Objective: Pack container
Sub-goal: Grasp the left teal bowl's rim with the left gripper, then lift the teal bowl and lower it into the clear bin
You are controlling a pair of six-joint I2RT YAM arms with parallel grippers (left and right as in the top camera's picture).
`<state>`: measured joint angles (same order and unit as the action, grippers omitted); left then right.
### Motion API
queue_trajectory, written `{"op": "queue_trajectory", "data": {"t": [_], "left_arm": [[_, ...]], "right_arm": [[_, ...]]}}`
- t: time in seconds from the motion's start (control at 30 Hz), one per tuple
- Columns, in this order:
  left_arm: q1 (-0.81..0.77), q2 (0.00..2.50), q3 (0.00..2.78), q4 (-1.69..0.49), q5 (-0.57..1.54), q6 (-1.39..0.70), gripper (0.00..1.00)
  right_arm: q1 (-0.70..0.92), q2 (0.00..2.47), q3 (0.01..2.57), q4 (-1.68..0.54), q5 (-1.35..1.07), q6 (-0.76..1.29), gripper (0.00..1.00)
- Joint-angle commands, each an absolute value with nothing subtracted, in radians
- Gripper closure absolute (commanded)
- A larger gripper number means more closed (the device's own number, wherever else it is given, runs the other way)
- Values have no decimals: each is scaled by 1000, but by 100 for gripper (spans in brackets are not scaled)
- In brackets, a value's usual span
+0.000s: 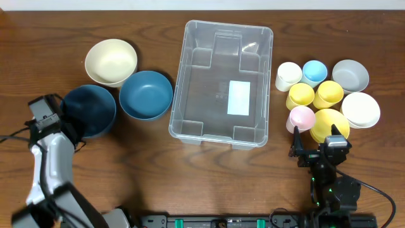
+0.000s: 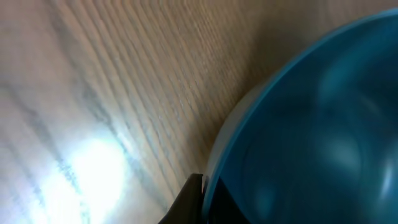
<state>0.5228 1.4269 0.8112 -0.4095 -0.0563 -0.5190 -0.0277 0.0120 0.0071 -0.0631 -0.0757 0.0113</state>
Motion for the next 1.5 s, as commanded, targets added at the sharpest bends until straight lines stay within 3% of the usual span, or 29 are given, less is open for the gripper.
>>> {"op": "queue_trajectory", "data": {"t": [0.0,0.2,0.37,0.63,1.07,1.27,1.47], "left_arm": [[527,1308,820,-444,-63,-509,94],[527,1056,837,-546,-13,-516,94],[525,863,838,-513,299,-511,94],[424,757,848,-215,731,-518,94],[47,1005,1024,-6,692,-488,94],[-101,1245,1269,-124,630,-401,94],[-276,1450,1530,-375,303,-207,94]], "right_arm": [[-34,6,5,-66,-83,21,1],[-34,6,6,-67,-83,22,1],[-34,6,5,-67,-83,21,1],[-34,6,5,-67,-83,21,1],[-34,6,5,-67,-83,21,1],[-34,6,5,-66,-83,21,1],[-34,6,5,-67,-83,21,1]]}}
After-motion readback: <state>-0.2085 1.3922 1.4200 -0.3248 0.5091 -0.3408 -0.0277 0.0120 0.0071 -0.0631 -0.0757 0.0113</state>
